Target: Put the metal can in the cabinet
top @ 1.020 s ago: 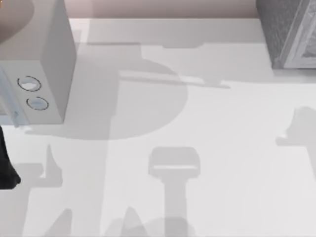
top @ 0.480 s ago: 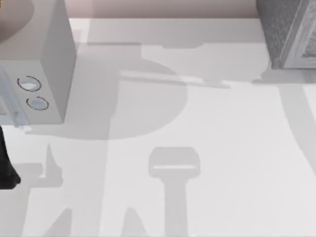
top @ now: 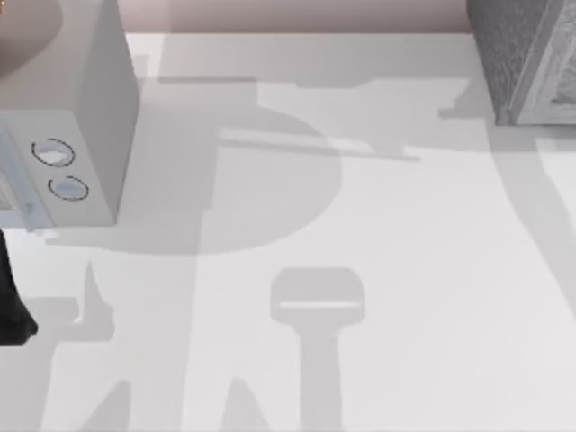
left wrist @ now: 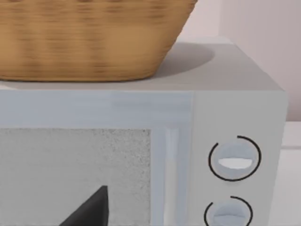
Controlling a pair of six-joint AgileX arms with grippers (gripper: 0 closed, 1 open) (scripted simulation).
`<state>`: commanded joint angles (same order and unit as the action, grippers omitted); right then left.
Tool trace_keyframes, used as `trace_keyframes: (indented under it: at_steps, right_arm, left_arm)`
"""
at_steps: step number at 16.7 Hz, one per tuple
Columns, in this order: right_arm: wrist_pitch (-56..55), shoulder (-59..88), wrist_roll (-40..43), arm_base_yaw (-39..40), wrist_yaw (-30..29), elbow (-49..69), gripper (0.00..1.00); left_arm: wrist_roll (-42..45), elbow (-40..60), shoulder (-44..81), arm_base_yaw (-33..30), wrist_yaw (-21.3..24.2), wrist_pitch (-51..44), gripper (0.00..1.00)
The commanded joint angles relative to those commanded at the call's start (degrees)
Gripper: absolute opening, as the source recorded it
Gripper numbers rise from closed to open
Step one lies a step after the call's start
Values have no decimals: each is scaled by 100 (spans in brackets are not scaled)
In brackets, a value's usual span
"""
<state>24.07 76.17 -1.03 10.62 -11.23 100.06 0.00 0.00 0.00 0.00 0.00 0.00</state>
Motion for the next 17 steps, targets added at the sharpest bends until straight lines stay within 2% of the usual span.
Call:
trace_keyframes:
  at_steps: [5, 8, 17]
  right_arm:
    - [-7, -8, -10, -23, 8, -12, 0]
    - [83, 297, -14, -39, 41, 370, 0]
    - [906, 2729, 3, -308, 255, 3736, 0]
  left_arm:
    - [0, 0, 0, 0, 0, 0, 100]
    - [0, 0, 0, 0, 0, 0, 100]
    - [0, 0, 0, 0, 0, 0, 100]
